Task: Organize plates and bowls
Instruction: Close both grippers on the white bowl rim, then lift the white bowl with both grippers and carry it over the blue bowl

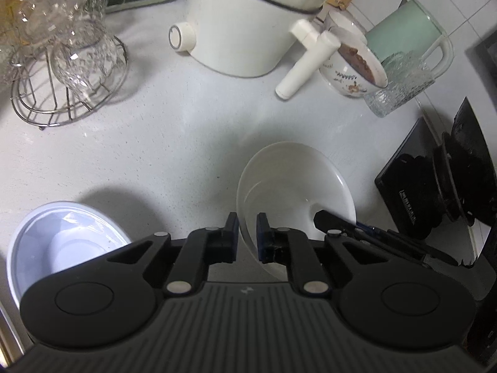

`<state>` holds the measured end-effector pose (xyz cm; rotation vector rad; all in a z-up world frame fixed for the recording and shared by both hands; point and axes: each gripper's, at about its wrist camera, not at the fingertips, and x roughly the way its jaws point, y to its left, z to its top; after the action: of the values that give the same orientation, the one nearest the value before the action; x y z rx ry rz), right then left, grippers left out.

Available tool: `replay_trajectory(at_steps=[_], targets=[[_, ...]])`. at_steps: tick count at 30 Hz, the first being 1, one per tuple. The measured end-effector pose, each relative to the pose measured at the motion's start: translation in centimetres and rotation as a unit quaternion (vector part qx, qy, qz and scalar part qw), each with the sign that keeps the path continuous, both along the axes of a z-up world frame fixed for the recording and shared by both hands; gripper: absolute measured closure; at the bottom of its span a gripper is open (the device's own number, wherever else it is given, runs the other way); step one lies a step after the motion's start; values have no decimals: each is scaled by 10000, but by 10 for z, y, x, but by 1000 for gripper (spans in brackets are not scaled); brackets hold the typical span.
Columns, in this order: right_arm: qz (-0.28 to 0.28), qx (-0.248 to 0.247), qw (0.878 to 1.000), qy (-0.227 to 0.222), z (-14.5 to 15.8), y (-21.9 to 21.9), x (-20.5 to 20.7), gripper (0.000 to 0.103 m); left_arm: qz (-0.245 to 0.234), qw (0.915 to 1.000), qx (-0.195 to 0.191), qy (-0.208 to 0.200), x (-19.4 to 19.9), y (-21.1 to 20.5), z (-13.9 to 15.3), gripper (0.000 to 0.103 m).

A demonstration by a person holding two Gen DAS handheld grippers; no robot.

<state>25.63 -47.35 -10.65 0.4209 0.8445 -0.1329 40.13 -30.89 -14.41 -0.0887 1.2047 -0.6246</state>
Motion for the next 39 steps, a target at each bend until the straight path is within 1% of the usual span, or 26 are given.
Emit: replay_trajectory(at_steps=[4, 10, 13, 18, 23, 31, 33, 39], targets=[[26, 24, 10000, -92, 10, 2, -3, 87, 69, 10000, -60, -40, -3, 4, 12, 89], [98, -61, 9998, -152, 23, 8, -2, 87, 95, 9997, 35, -202, -9, 6, 27, 89], [101, -27, 9997, -199, 28, 9, -3, 87, 174, 9997, -109, -136, -6, 12, 32, 89], [53, 30, 9995, -300, 37, 9, -7, 87, 67, 9992, -26, -388, -13, 10, 48, 89], [67, 52, 9993, -355, 48, 13, -8, 87, 125, 9986, 38, -514, -18, 14, 62, 89], [198, 205, 9984, -494, 58, 20, -10, 87, 310, 9980, -60, -549, -24, 34, 76, 89], [234, 266, 9980, -514, 60, 22, -9, 87, 355, 9980, -34, -530, -26, 39, 78, 89], [383, 218, 9976, -530, 66, 38, -6, 87, 499, 9976, -29, -486, -27, 57, 82, 89]])
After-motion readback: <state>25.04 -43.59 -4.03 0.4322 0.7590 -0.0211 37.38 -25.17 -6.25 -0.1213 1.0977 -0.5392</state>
